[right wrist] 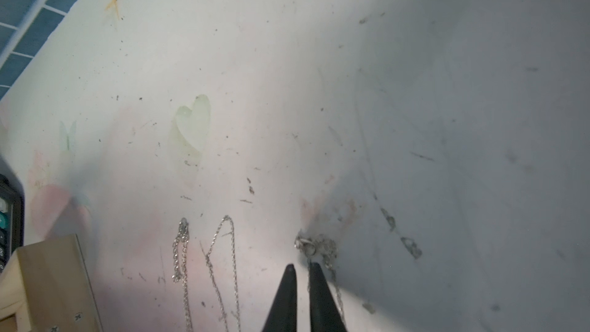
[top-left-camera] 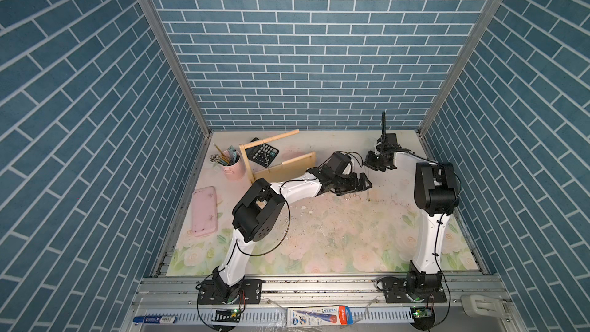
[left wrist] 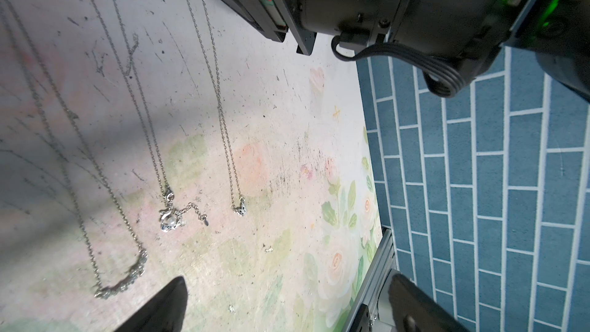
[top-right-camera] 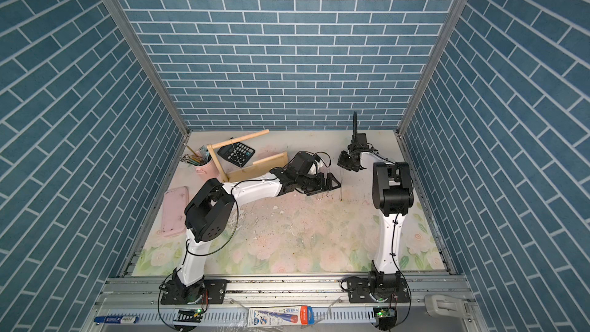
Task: Take the necklace off the jewelry display stand
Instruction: Place the necklace at the center of the board.
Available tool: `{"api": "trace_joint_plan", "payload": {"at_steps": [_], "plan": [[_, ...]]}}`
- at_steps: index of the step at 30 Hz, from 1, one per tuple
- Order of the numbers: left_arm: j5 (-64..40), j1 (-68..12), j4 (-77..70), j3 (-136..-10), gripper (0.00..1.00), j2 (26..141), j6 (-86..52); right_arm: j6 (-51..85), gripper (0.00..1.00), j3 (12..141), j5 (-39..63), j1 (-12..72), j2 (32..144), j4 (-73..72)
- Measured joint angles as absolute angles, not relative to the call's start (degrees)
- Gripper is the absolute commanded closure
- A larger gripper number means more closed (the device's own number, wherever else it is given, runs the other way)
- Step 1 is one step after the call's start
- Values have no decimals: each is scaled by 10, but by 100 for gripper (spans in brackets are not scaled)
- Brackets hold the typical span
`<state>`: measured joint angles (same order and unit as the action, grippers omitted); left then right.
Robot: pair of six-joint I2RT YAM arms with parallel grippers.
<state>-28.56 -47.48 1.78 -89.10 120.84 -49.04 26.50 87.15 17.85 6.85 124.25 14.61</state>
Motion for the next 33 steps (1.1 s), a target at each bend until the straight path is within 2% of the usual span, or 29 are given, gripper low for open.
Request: {"api": "trace_joint_plan", "payload": {"at_steps": [13,19,26,33], "plan": [[-286,-475,17,-891,1,1208,-488,256,62,876,186,69,1243,151],[-286,-475,21,-891,1,1208,-475,253,43,871,189,69,1226,164],[-282,-475,40,-907,1,1208,-447,250,24,836,189,69,1157,174],[-273,-475,79,-932,1,1198,-409,246,22,787,188,69,1091,180]]}}
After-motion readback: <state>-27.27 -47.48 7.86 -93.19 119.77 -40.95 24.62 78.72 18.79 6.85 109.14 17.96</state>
